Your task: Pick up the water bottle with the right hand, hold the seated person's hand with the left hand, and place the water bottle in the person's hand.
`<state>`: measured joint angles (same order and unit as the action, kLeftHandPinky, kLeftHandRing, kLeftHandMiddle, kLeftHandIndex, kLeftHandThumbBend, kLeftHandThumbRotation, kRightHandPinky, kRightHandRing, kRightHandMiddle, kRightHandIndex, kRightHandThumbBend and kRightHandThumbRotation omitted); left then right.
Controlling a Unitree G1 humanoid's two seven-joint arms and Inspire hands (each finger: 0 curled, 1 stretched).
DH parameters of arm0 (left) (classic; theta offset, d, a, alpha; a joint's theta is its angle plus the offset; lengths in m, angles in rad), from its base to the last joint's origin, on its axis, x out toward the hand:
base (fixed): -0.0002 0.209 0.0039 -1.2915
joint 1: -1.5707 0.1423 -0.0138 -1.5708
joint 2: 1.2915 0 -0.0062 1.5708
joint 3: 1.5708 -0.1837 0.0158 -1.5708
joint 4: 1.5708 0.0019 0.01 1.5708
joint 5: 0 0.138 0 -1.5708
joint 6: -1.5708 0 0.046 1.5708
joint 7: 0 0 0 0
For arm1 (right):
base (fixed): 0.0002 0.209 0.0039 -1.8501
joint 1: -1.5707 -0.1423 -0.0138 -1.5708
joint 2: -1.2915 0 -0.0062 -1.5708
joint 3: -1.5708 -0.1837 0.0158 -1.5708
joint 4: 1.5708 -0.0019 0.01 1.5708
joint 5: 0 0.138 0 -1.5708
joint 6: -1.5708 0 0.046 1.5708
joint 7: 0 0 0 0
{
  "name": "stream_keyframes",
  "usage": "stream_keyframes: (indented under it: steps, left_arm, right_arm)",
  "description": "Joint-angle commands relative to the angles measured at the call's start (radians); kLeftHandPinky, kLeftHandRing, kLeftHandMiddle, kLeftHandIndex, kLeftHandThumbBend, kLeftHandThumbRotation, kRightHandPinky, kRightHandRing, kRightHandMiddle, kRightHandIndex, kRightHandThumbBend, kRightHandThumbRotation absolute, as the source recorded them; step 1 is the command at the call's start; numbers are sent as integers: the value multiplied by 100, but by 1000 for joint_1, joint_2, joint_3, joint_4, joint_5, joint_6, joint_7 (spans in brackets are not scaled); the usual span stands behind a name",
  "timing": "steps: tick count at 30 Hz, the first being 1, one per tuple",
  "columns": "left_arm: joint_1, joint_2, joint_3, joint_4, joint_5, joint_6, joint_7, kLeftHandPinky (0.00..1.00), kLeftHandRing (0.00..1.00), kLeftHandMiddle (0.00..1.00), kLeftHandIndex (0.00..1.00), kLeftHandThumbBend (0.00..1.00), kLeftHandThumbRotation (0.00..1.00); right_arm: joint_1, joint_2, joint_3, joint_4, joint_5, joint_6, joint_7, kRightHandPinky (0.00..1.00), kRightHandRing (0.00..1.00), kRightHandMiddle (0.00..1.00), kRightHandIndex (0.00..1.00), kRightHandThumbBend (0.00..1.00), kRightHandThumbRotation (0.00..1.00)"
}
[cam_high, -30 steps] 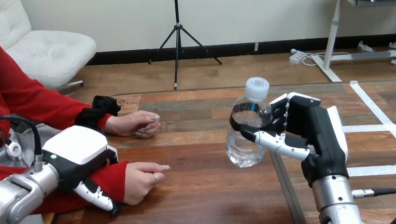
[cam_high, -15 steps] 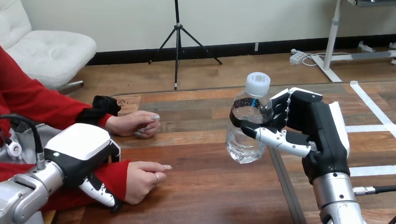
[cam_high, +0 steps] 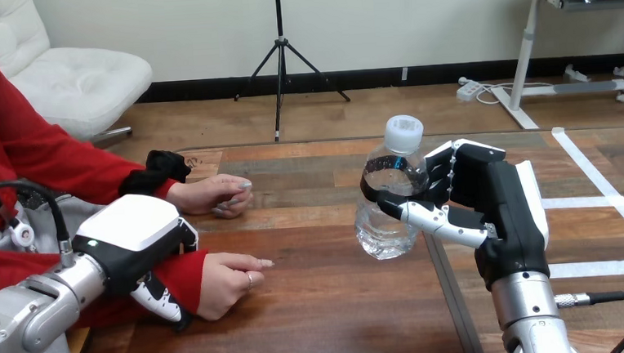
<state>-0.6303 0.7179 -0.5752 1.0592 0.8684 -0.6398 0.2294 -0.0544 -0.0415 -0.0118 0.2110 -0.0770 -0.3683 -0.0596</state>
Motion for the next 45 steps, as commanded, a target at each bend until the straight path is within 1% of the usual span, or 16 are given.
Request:
stream_keyframes:
  steps: [1,6,12,16,21,24,33,36,39,42,45]
  left_arm:
    - [3,-30,2,11,-16,5,-2,37,40,44,46,81,17]
    - [6,-28,6,8,-27,-4,-4,36,39,44,45,79,15]
    - [10,-26,14,5,-50,-13,-13,36,39,43,44,79,14]
    - [17,-21,21,-5,-66,-22,-12,36,38,42,43,80,13]
    - [22,-16,22,-19,-68,-24,-6,35,38,42,43,80,14]
    - [25,-12,21,-24,-66,-27,7,35,37,42,43,80,15]
    - [33,-6,30,-43,-79,-33,3,33,36,41,42,79,16]
    - [40,-6,38,-50,-88,-40,11,32,36,40,42,79,16]
    - [43,-5,44,-56,-93,-45,8,32,35,40,42,79,15]
    - [49,-4,53,-64,-100,-55,12,31,34,39,42,78,15]
    - [56,-4,63,-72,-105,-58,18,30,34,39,41,78,15]
  right_arm:
    - [-97,11,0,-65,-1,-9,-13,20,24,31,33,79,0]
    - [-100,12,0,-63,4,-6,-8,20,24,31,33,79,0]
    - [-107,10,0,-51,2,-15,-8,20,24,31,32,79,0]
    - [-111,10,0,-51,6,-7,-5,20,24,31,32,79,0]
    - [-115,11,0,-47,16,-2,3,20,24,31,32,79,0]
    - [-119,11,-1,-39,19,-8,5,20,24,31,32,79,0]
    - [-127,13,-1,-30,20,3,6,20,24,31,32,79,0]
    - [-131,14,-2,-23,24,1,10,20,24,31,32,79,0]
    - [-134,15,-2,-21,29,10,14,20,24,31,32,78,0]
    - [-137,14,-2,-15,22,4,10,20,24,31,33,79,0]
    - [-140,14,-1,-13,19,11,10,19,24,30,33,79,0]
